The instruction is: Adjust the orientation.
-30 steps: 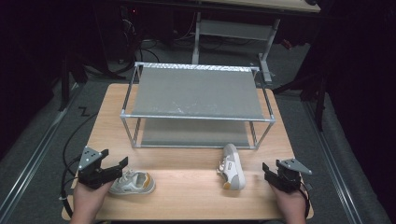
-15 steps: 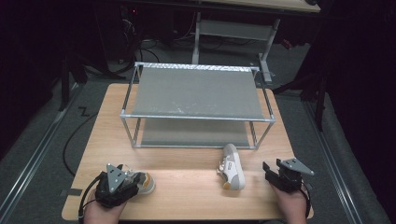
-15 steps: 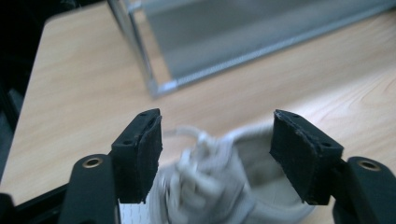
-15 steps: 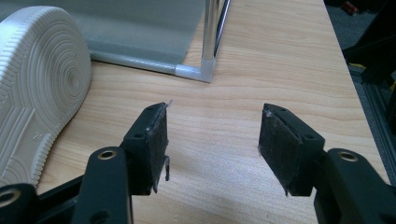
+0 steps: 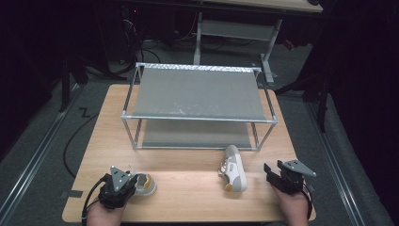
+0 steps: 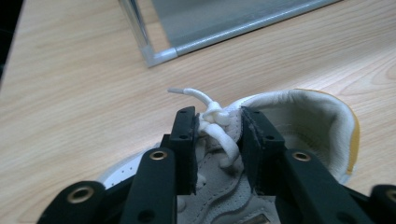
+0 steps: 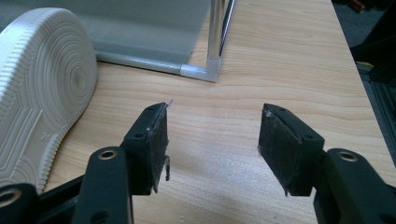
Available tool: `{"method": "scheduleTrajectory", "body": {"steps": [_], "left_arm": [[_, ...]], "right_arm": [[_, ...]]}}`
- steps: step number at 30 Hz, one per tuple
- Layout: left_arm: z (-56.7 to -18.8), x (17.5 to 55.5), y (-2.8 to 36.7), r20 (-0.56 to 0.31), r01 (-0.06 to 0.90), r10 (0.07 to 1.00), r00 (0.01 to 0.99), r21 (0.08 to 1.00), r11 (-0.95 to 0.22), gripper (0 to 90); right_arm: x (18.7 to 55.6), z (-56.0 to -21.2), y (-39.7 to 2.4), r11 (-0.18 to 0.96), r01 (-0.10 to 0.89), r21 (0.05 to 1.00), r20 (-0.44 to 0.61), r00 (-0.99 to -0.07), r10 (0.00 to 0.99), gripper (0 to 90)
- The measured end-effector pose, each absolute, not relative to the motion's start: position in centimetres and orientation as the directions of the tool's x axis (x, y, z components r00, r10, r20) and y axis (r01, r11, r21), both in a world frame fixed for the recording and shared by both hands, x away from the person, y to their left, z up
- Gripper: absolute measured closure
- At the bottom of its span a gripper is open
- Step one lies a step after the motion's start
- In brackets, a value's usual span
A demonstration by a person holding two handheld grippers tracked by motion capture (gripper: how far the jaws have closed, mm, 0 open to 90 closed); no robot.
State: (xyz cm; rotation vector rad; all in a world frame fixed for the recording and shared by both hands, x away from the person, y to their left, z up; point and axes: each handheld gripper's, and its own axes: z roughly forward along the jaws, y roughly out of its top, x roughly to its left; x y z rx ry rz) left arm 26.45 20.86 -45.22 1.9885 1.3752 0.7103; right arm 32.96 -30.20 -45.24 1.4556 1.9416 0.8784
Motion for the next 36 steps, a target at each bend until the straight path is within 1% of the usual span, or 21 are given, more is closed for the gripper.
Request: {"method": "scheduleTrajectory", "body": {"steps": [1,2,3,9,10,12,13,14,16,17,19,20,21,22,23,26,29,33,34,35,36], "left_arm": [[-45.1,26.5,20.9,0.089,0.610,0.943,0.320,0.742,-0.277,70.8],[-45.1,26.4,20.9,0.098,0.601,0.942,0.320,0.747,-0.282,75.0],[-44.8,26.5,21.3,0.104,0.592,0.944,0.313,0.756,-0.279,75.9],[-43.8,26.5,22.3,0.072,0.553,0.952,0.298,0.800,-0.234,78.3],[-43.3,26.7,21.9,0.095,0.521,0.943,0.318,0.814,-0.257,78.5],[-42.9,27.0,21.4,0.101,0.511,0.937,0.336,0.816,-0.271,78.6],[-42.2,27.5,20.1,0.121,0.476,0.919,0.375,0.826,-0.303,78.6],[-42.2,27.5,20.1,0.121,0.476,0.919,0.375,0.826,-0.303,78.5],[-41.7,28.5,17.3,0.138,0.432,0.879,0.456,0.830,-0.354,78.5],[-41.7,28.5,17.3,0.138,0.432,0.879,0.456,0.830,-0.354,78.5],[-41.8,29.2,15.0,0.144,0.405,0.853,0.502,0.833,-0.378,78.5],[-42.2,29.9,12.7,0.150,0.379,0.832,0.535,0.837,-0.394,78.4],[-42.2,29.9,12.7,0.150,0.379,0.832,0.535,0.837,-0.394,78.4],[-42.6,30.6,10.7,0.139,0.362,0.815,0.562,0.845,-0.394,78.4],[-42.6,30.6,10.7,0.139,0.362,0.815,0.562,0.845,-0.394,78.5],[-43.9,31.4,7.5,0.100,0.364,0.782,0.616,0.843,-0.395,78.3],[-44.6,31.5,6.3,0.102,0.361,0.759,0.643,0.834,-0.417,78.0],[-45.4,31.7,5.1,0.095,0.356,0.746,0.659,0.834,-0.421,75.1],[-45.5,31.9,5.1,0.059,0.375,0.755,0.653,0.841,-0.390,72.7],[-45.5,31.9,5.1,0.059,0.375,0.755,0.653,0.841,-0.390,70.1],[-45.3,32.0,5.3,0.020,0.389,0.756,0.654,0.849,-0.359,60.8]], "right_arm": [[32.9,-45.2,-30.2,0.197,0.601,0.774,-0.044,-0.259,0.965,42.5],[32.9,-45.2,-30.2,0.196,0.599,0.776,-0.042,-0.261,0.964,42.5],[32.9,-45.1,-30.3,0.186,0.601,0.777,-0.035,-0.255,0.966,42.6],[33.0,-45.1,-30.5,0.172,0.600,0.781,-0.022,-0.249,0.968,42.8],[33.0,-45.1,-30.5,0.168,0.601,0.782,-0.018,-0.247,0.969,42.9],[32.9,-45.1,-30.4,0.165,0.601,0.782,-0.015,-0.246,0.969,42.9],[33.0,-45.1,-30.4,0.169,0.601,0.781,-0.017,-0.249,0.968,42.9],[33.0,-45.1,-30.4,0.169,0.601,0.781,-0.017,-0.249,0.968,42.9],[33.0,-45.1,-30.3,0.174,0.601,0.780,-0.021,-0.253,0.967,42.9],[33.0,-45.1,-30.3,0.174,0.601,0.780,-0.021,-0.253,0.967,42.9],[32.9,-45.1,-30.2,0.170,0.601,0.781,-0.018,-0.250,0.968,43.0],[32.8,-45.1,-30.3,0.170,0.598,0.783,-0.017,-0.251,0.968,43.0],[32.8,-45.1,-30.3,0.170,0.598,0.783,-0.017,-0.251,0.968,43.0],[32.8,-45.1,-30.3,0.166,0.599,0.783,-0.015,-0.249,0.968,43.0],[32.8,-45.1,-30.3,0.166,0.599,0.783,-0.015,-0.249,0.968,43.0],[32.7,-45.0,-30.6,0.155,0.598,0.786,-0.006,-0.244,0.970,43.1],[32.6,-45.1,-30.7,0.151,0.600,0.786,-0.001,-0.243,0.970,43.2],[32.6,-45.0,-30.8,0.148,0.599,0.787,0.006,-0.247,0.969,43.1],[32.6,-45.0,-30.7,0.147,0.600,0.786,0.007,-0.247,0.969,43.1],[32.6,-45.0,-30.7,0.147,0.600,0.786,0.007,-0.247,0.969,43.1],[32.6,-45.1,-30.6,0.152,0.600,0.785,0.006,-0.252,0.968,43.1]]}}
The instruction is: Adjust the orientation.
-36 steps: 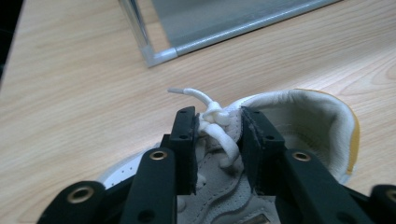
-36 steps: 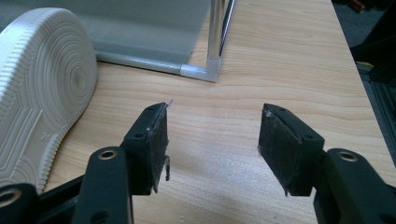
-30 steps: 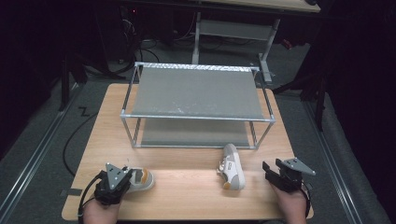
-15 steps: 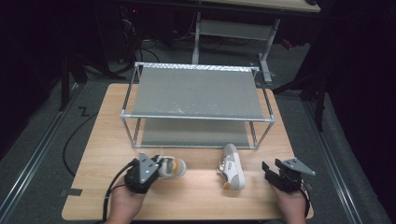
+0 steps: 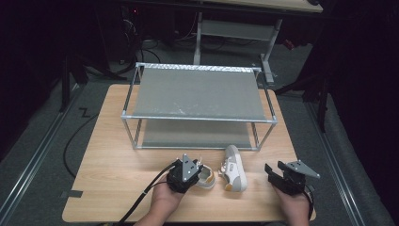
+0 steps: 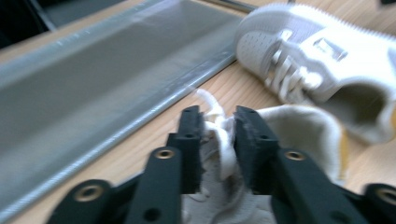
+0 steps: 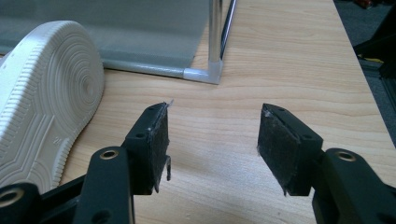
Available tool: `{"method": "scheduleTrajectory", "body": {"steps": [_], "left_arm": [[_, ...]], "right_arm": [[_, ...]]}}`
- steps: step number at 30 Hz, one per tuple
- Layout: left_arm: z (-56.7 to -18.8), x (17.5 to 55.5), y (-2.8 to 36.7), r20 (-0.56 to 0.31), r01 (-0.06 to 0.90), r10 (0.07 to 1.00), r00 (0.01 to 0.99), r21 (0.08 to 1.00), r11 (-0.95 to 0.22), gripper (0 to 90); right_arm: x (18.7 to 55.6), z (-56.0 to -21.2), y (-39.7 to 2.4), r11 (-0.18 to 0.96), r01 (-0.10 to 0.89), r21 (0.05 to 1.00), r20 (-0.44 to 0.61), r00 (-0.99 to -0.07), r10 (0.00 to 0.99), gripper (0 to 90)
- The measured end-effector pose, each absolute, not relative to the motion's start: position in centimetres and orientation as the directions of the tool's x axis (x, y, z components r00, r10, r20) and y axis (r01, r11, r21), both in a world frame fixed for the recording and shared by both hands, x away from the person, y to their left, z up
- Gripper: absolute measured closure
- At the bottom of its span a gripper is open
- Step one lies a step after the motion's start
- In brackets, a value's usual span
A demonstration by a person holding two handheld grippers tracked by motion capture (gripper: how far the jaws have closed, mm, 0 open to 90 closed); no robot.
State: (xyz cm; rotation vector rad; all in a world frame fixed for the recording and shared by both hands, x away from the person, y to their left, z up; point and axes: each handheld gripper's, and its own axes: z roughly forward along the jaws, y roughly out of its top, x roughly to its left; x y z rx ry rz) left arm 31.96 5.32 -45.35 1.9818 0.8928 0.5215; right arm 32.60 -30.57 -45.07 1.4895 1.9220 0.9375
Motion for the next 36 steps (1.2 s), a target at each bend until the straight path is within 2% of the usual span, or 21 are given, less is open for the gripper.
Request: {"method": "scheduleTrajectory", "body": {"steps": [1,2,4,6,8,9,10,11,12,14,20,30,33,35,36], "left_arm": [[-45.2,31.8,5.6,0.000,0.392,0.760,0.650,0.857,-0.335,60.8],[-44.9,31.6,5.9,-0.005,0.390,0.764,0.646,0.862,-0.324,54.1],[-44.4,30.6,7.5,-0.023,0.406,0.782,0.623,0.864,-0.298,48.6],[-44.4,30.1,8.5,-0.026,0.416,0.794,0.608,0.862,-0.290,48.6],[-45.0,29.2,10.8,-0.003,0.470,0.838,0.546,0.829,-0.303,52.1],[-45.0,29.2,10.8,-0.003,0.470,0.838,0.546,0.829,-0.303,54.7],[-45.8,28.8,12.3,0.000,0.522,0.870,0.493,0.800,-0.295,57.8],[-45.8,28.8,12.3,0.000,0.522,0.870,0.493,0.800,-0.295,60.7],[-46.6,28.6,13.3,-0.037,0.581,0.891,0.452,0.770,-0.263,63.7],[-47.5,28.6,13.4,-0.060,0.617,0.895,0.441,0.745,-0.254,68.7],[-48.6,29.5,10.8,-0.003,0.596,0.879,0.477,0.736,-0.321,67.1],[-49.2,36.3,9.3,0.025,0.618,0.901,0.433,0.719,-0.317,69.8],[-48.6,35.8,9.6,-0.018,0.616,0.911,0.412,0.742,-0.264,63.8],[-47.8,34.5,9.9,-0.036,0.591,0.901,0.433,0.766,-0.254,57.6],[-46.7,32.7,9.7,-0.058,0.556,0.880,0.472,0.794,-0.246,53.8]], "right_arm": [[32.6,-45.1,-30.6,0.152,0.600,0.785,0.006,-0.252,0.968,43.1],[32.6,-45.1,-30.5,0.155,0.599,0.785,0.004,-0.255,0.967,43.1],[32.5,-45.1,-30.4,0.156,0.600,0.784,0.004,-0.257,0.967,43.1],[32.5,-45.0,-30.4,0.156,0.600,0.785,0.004,-0.256,0.967,43.2],[32.5,-45.0,-30.4,0.155,0.600,0.785,0.005,-0.256,0.967,43.1],[32.5,-45.0,-30.4,0.155,0.600,0.785,0.005,-0.256,0.967,43.1],[32.5,-45.0,-30.3,0.155,0.598,0.786,0.004,-0.256,0.967,43.2],[32.5,-45.0,-30.3,0.155,0.598,0.786,0.004,-0.256,0.967,43.2],[32.5,-45.0,-30.2,0.156,0.598,0.787,0.003,-0.256,0.967,43.2],[32.5,-44.9,-30.0,0.159,0.592,0.790,0.000,-0.259,0.966,43.2],[32.5,-44.8,-29.7,0.169,0.588,0.791,-0.006,-0.268,0.963,43.2],[32.3,-44.7,-30.0,0.162,0.585,0.795,0.003,-0.270,0.963,43.3],[32.2,-44.7,-29.8,0.165,0.584,0.795,0.002,-0.275,0.961,43.3],[32.1,-44.7,-29.7,0.170,0.583,0.795,0.001,-0.281,0.960,43.3],[32.1,-44.7,-29.6,0.176,0.582,0.794,-0.002,-0.288,0.958,43.3]]}}
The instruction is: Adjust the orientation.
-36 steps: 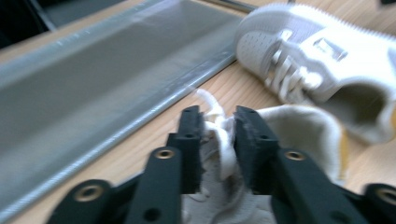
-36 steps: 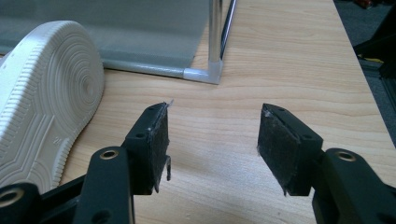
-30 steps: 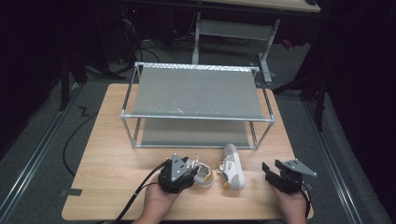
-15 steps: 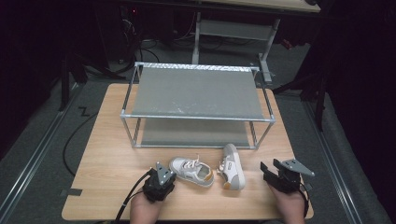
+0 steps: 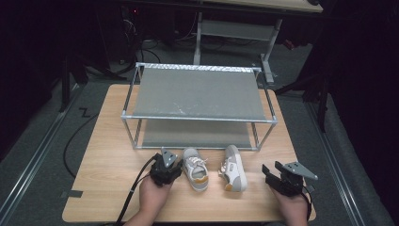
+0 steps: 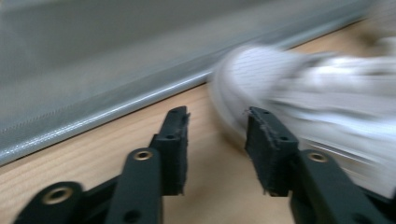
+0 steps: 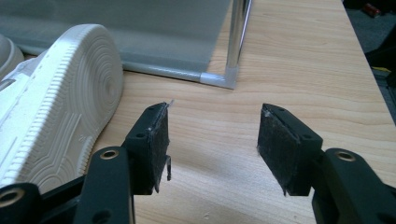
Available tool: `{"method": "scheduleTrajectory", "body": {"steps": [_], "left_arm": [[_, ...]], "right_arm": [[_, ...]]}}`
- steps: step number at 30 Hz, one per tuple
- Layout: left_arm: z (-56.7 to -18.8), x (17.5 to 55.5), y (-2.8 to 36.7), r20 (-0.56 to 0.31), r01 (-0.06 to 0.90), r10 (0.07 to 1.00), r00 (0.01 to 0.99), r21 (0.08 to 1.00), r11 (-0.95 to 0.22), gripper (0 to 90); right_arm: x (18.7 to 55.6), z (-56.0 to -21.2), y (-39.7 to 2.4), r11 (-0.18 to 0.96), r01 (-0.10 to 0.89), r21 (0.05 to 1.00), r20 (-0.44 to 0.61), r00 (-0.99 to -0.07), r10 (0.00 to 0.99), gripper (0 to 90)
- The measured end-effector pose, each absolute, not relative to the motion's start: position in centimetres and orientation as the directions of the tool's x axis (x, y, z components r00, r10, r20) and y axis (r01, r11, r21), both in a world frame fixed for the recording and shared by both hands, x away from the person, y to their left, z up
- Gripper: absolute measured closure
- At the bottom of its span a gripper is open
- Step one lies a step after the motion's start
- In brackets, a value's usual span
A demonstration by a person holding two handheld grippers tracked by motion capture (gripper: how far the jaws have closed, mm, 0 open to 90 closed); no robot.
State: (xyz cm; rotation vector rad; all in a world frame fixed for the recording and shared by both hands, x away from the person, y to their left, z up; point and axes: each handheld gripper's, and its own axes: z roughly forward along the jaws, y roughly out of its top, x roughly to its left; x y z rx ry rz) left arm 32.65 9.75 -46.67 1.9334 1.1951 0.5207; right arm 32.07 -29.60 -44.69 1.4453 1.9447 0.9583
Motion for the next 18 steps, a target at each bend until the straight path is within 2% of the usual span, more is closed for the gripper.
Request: {"method": "scheduleTrajectory", "body": {"steps": [5,8,10,13,14,15,18], "left_arm": [[-45.0,30.3,8.7,-0.119,0.514,0.852,0.510,0.837,-0.191,47.1],[-45.5,30.5,7.3,-0.092,0.521,0.852,0.515,0.823,-0.226,45.6],[-46.2,31.0,6.7,-0.075,0.538,0.851,0.521,0.802,-0.259,50.4],[-46.6,31.0,6.3,-0.041,0.517,0.853,0.520,0.810,-0.277,65.0],[-46.4,30.6,6.2,0.039,0.483,0.862,0.505,0.816,-0.319,70.9],[-46.4,30.6,6.2,0.039,0.483,0.862,0.505,0.816,-0.319,75.6],[-46.0,30.5,7.1,0.061,0.480,0.865,0.498,0.812,-0.333,81.4]], "right_arm": [[32.2,-44.7,-29.2,0.191,0.578,0.793,-0.012,-0.299,0.954,43.3],[32.2,-44.6,-28.8,0.198,0.575,0.794,-0.016,-0.306,0.952,43.3],[32.2,-44.6,-28.5,0.204,0.575,0.792,-0.018,-0.312,0.950,43.3],[32.3,-44.8,-28.5,0.208,0.579,0.789,-0.020,-0.314,0.949,43.3],[32.3,-44.8,-28.7,0.205,0.580,0.788,-0.017,-0.312,0.950,43.3],[32.3,-44.8,-28.8,0.198,0.584,0.787,-0.011,-0.307,0.951,43.3],[32.3,-44.9,-29.0,0.193,0.584,0.788,-0.007,-0.305,0.952,43.3]]}}
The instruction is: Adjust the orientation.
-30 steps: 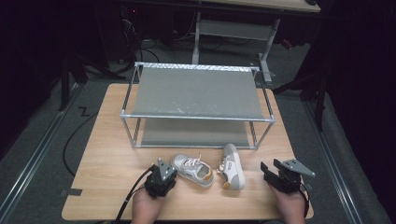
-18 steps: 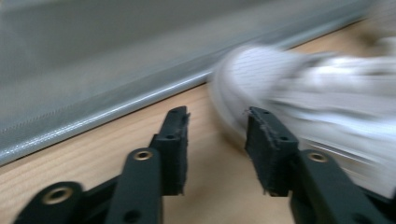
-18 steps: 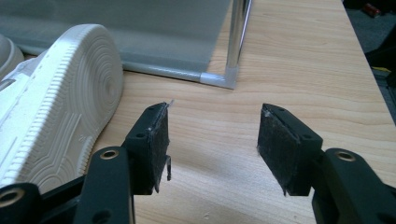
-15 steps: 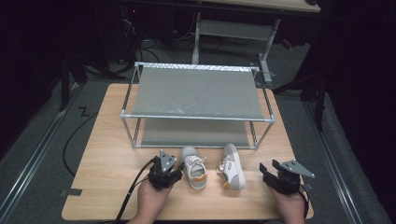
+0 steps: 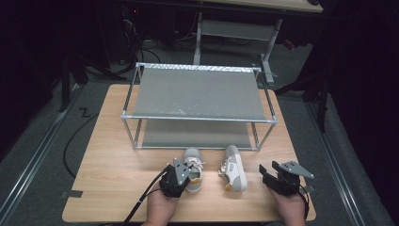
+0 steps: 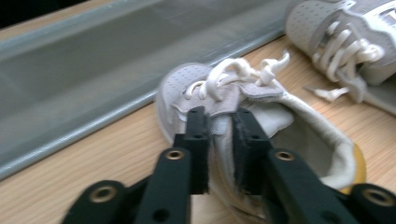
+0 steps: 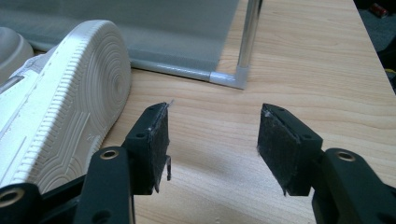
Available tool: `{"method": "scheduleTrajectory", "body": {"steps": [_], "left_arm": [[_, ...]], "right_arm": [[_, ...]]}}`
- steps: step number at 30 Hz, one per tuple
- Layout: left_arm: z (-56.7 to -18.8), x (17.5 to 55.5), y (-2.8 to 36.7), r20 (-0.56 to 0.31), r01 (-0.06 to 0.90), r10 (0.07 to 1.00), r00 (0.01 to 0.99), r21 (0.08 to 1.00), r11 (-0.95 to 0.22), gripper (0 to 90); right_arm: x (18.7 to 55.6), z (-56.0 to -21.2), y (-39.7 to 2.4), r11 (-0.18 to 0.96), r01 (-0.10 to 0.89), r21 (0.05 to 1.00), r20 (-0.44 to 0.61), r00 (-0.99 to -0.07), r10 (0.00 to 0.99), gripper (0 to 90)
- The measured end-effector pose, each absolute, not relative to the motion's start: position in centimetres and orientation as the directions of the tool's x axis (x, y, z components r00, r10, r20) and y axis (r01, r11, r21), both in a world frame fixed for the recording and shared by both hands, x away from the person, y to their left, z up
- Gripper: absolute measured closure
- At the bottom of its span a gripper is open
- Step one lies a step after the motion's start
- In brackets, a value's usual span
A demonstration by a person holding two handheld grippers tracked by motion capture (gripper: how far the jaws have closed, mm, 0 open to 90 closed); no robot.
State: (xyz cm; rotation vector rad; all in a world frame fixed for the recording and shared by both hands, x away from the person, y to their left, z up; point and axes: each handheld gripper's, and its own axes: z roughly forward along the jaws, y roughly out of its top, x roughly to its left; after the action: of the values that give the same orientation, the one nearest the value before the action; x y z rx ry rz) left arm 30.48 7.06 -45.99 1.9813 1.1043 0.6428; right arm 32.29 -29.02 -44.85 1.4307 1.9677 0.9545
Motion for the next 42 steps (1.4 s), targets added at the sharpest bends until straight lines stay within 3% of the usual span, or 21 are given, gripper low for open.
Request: {"method": "scheduleTrajectory", "body": {"steps": [7,10,14,17,19,25,29,31,34,39,42], "left_arm": [[-45.4,29.2,8.1,0.058,0.490,0.853,0.518,0.797,-0.352,80.9],[-45.1,28.8,8.6,-0.050,0.503,0.813,0.580,0.808,-0.308,67.4],[-43.9,28.3,9.7,-0.039,0.463,0.803,0.594,0.833,-0.302,54.8],[-43.9,27.7,11.5,-0.047,0.432,0.824,0.564,0.867,-0.247,58.2],[-45.0,28.5,12.5,-0.057,0.477,0.844,0.533,0.845,-0.244,60.3],[-47.2,30.3,13.0,-0.105,0.564,0.849,0.518,0.788,-0.247,65.1],[-47.6,30.2,11.8,-0.101,0.571,0.830,0.548,0.771,-0.283,66.5],[-47.7,30.2,11.5,-0.116,0.573,0.827,0.550,0.773,-0.272,70.5],[-47.8,30.7,11.8,-0.164,0.607,0.831,0.531,0.758,-0.238,70.3],[-48.5,30.8,11.5,-0.170,0.632,0.834,0.525,0.733,-0.249,71.2],[-48.7,31.4,10.9,-0.191,0.648,0.831,0.523,0.722,-0.242,75.5]], "right_arm": [[31.7,-44.0,-28.3,0.189,0.558,0.808,0.002,-0.324,0.946,44.9],[31.1,-43.4,-26.2,0.212,0.531,0.820,0.005,-0.376,0.926,44.8],[30.8,-43.3,-24.3,0.240,0.520,0.820,0.005,-0.426,0.905,44.7],[31.0,-43.9,-22.3,0.291,0.524,0.801,-0.010,-0.474,0.881,45.1],[31.1,-44.1,-22.1,0.296,0.526,0.797,-0.012,-0.477,0.879,44.6],[31.3,-44.0,-23.9,0.227,0.550,0.804,0.026,-0.415,0.910,44.9],[31.4,-44.5,-26.9,0.195,0.589,0.784,0.008,-0.323,0.946,53.5],[31.6,-44.9,-27.7,0.193,0.609,0.770,0.007,-0.310,0.951,53.6],[32.1,-45.1,-28.9,0.161,0.621,0.767,0.028,-0.283,0.959,51.5],[33.7,-45.0,-29.6,0.137,0.619,0.773,0.026,-0.246,0.969,52.6],[35.7,-45.9,-28.9,0.168,0.641,0.749,0.026,-0.281,0.959,53.8]]}}
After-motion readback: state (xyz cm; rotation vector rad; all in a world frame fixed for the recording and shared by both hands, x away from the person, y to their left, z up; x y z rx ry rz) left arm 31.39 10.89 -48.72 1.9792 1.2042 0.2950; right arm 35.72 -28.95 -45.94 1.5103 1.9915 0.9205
